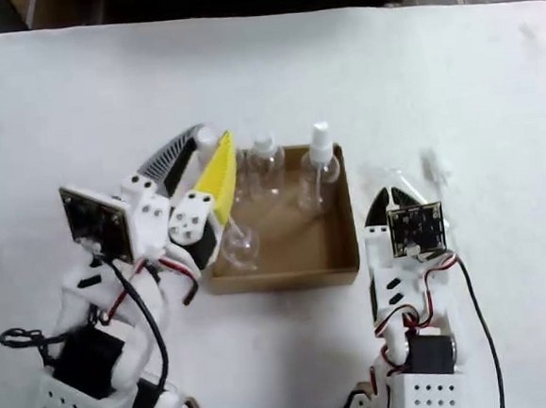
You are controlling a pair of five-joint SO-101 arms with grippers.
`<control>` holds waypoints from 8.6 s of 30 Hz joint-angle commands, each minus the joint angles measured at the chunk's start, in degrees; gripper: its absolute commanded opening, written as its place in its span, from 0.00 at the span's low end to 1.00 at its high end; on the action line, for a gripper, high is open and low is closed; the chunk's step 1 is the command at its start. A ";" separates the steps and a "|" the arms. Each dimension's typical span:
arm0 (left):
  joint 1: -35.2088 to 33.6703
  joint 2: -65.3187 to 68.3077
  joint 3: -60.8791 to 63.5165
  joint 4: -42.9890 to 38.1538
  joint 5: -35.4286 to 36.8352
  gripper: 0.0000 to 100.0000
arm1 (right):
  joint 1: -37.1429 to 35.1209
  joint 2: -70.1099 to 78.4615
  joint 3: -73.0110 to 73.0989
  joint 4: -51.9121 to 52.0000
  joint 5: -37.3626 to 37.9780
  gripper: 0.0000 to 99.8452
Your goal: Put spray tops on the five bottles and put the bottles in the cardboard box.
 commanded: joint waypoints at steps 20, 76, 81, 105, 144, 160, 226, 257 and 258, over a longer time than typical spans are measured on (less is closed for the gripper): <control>0.66 0.48 4.84 -10.20 -3.69 0.02 | 0.04 -0.40 0.53 -1.54 0.79 0.02; 2.07 0.48 18.99 -6.15 -3.60 0.02 | 0.31 -0.40 0.53 -2.24 0.79 0.02; 2.33 0.48 21.63 -6.24 -3.60 0.02 | 0.31 -0.40 0.53 -2.24 0.79 0.02; 1.71 0.40 13.71 8.97 5.27 0.21 | 0.40 -0.40 0.53 -2.24 0.79 0.02; -30.73 -17.10 27.60 -15.12 0.53 0.05 | 9.80 -0.40 0.53 -5.58 -11.43 0.17; -30.73 -6.37 13.89 -6.15 -16.53 0.02 | 9.80 -0.40 0.53 -4.79 -11.87 0.09; -25.10 29.58 16.79 -13.54 -13.01 0.02 | -1.10 32.84 -41.05 16.66 0.00 0.07; -22.46 29.67 17.67 -13.63 -13.10 0.02 | 4.09 129.71 -121.67 51.56 17.32 0.23; -22.20 29.67 17.76 -13.63 -13.10 0.02 | 4.09 130.68 -122.64 51.65 17.32 0.23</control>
